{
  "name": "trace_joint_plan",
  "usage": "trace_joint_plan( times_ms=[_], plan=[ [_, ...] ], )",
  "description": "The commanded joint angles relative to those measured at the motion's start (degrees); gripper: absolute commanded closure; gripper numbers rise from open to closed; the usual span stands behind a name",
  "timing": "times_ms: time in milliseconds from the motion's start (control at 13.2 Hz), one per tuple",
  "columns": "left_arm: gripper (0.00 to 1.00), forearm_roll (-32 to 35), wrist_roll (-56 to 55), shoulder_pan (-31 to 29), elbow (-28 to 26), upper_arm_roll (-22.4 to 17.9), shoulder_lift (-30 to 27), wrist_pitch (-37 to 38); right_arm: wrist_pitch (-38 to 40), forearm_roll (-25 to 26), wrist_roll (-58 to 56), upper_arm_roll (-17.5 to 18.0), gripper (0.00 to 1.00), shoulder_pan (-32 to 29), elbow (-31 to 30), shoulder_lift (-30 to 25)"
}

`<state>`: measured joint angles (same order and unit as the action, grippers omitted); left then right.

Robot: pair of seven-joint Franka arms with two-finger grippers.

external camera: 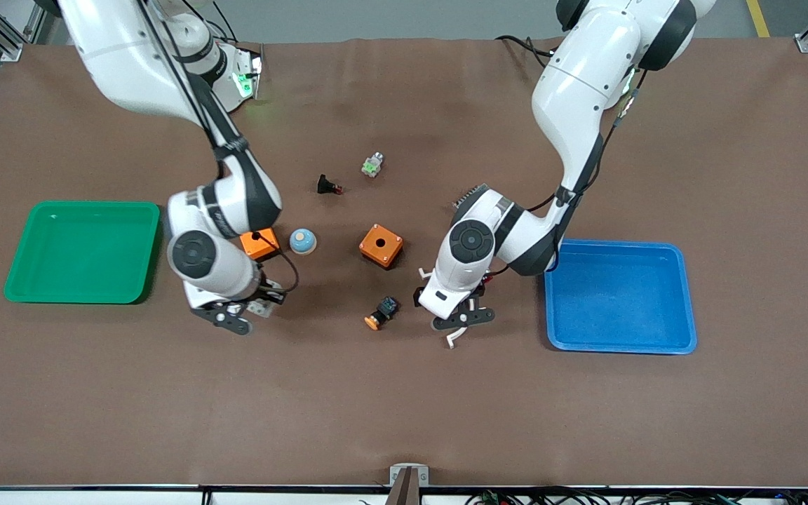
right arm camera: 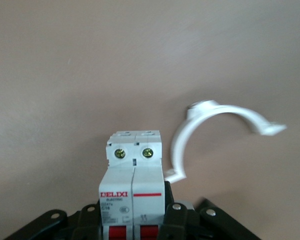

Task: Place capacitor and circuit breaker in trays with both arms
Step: 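Carry the capacitor to the blue tray while the right gripper carries the breaker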

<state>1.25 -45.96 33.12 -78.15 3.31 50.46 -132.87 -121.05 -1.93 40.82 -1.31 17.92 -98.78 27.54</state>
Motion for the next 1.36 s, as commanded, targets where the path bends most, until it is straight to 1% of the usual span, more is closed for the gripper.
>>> trace_joint_plan(
  times_ms=[0, 76, 152, 303, 379, 455, 530, 606, 682, 758, 909, 985, 1136, 1288],
  plan=[
    [0.07, 1.2, -1.0, 1.2, 1.6, -1.2, 1.0, -0.2, 7.2, 0.0, -3.4, 0.6, 0.96, -4.5, -2.6, -9.5],
    [0.14, 1.1, -1.0, 1.2, 1.6, -1.3, 1.0, -0.2, 9.7, 0.1, -5.6, 0.6, 0.96, -6.5, -2.6, -11.3],
    [0.25, 1.1, -1.0, 1.2, 1.6, -1.2, 1.0, -0.3, 12.5, 0.1, -11.6, 0.6, 0.96, -10.2, -3.4, -14.0],
    [0.39, 1.1, -1.1, 1.2, 1.5, -1.2, 1.1, -1.3, 12.6, 0.1, -22.0, 0.6, 0.96, -15.4, -7.6, -17.8],
    [0.47, 1.1, -1.2, 1.2, 1.5, -1.2, 1.1, -1.2, 12.6, 0.1, -26.4, 0.6, 0.96, -18.0, -9.3, -19.0],
    [0.58, 1.1, -1.2, 1.2, 1.5, -1.2, 1.1, -1.2, 12.2, 0.2, -30.5, 0.6, 0.96, -20.3, -11.1, -19.9],
    [0.76, 1.1, -1.2, 1.2, 1.5, -1.2, 1.1, -1.2, 11.5, 0.7, -35.3, 0.6, 0.96, -22.7, -12.7, -20.4],
    [0.96, 1.1, -1.2, 1.4, 1.5, -1.2, 1.0, -1.2, 10.1, 1.9, -39.1, 0.6, 0.96, -25.0, -14.3, -20.8],
    [1.00, 1.2, -1.4, 1.7, 1.5, -1.2, 1.0, -1.2, 8.0, 2.7, -42.3, 0.6, 0.96, -27.1, -16.6, -21.3],
    [1.00, 1.2, -1.5, 1.7, 1.5, -1.2, 0.7, -1.2, 5.1, 2.7, -45.5, 0.6, 0.96, -28.9, -19.8, -21.6],
    [1.00, 1.4, -1.4, 1.4, 1.5, -1.4, -0.4, -0.8, -4.1, 2.7, -52.7, 0.6, 0.96, -33.1, -26.9, -22.3],
    [1.00, 1.5, -1.5, 1.2, 1.2, -1.8, -1.6, -0.7, -8.0, 2.7, -56.0, 0.6, 0.96, -35.0, -29.1, -22.0],
    [1.00, 1.5, -1.3, -0.6, 0.8, -2.8, -5.2, 0.8, -13.4, 2.7, -61.6, 0.6, 0.96, -38.7, -31.6, -21.2],
    [1.00, 1.8, 1.3, -4.4, 0.5, -2.9, -9.4, 5.9, -16.1, 2.7, -65.2, 0.6, 0.96, -41.6, -31.7, -18.2]
  ],
)
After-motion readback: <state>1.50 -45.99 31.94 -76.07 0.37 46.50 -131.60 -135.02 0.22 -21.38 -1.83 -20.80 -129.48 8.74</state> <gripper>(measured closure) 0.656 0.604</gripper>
